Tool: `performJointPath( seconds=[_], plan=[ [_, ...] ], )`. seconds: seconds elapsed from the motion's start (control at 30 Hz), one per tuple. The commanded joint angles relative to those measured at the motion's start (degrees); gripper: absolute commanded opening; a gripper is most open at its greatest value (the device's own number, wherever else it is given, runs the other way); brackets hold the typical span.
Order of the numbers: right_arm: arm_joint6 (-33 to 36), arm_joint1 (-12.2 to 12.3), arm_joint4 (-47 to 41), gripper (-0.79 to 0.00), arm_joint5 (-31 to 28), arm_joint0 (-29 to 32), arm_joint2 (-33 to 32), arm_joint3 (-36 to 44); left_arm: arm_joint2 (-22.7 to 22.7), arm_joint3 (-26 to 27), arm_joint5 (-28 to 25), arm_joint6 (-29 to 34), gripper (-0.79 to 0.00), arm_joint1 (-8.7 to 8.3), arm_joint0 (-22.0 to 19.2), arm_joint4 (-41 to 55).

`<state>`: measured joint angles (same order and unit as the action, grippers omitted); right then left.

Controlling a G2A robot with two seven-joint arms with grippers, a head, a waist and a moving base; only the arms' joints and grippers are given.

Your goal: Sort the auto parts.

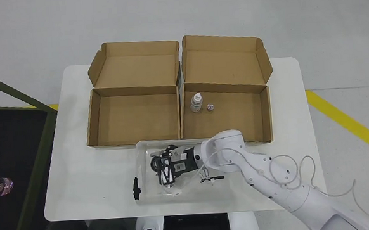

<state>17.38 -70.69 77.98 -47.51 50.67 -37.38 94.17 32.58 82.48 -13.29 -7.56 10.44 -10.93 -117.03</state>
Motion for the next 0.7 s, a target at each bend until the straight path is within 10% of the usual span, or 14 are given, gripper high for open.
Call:
performJointPath(
  seconds=[0.0,0.67],
  plan=[
    [0.2,0.2,-0.5,-0.785,-0.2,0.3,-0.9,1.1,0.0,0.0,0.0,0.0,0.0,0.0,0.0,0.0],
    [1.0,1.0,-1.9,-0.785,-0.7,0.5,-6.0,7.7,0.0,0.0,0.0,0.0,0.0,0.0,0.0,0.0]
  ],
)
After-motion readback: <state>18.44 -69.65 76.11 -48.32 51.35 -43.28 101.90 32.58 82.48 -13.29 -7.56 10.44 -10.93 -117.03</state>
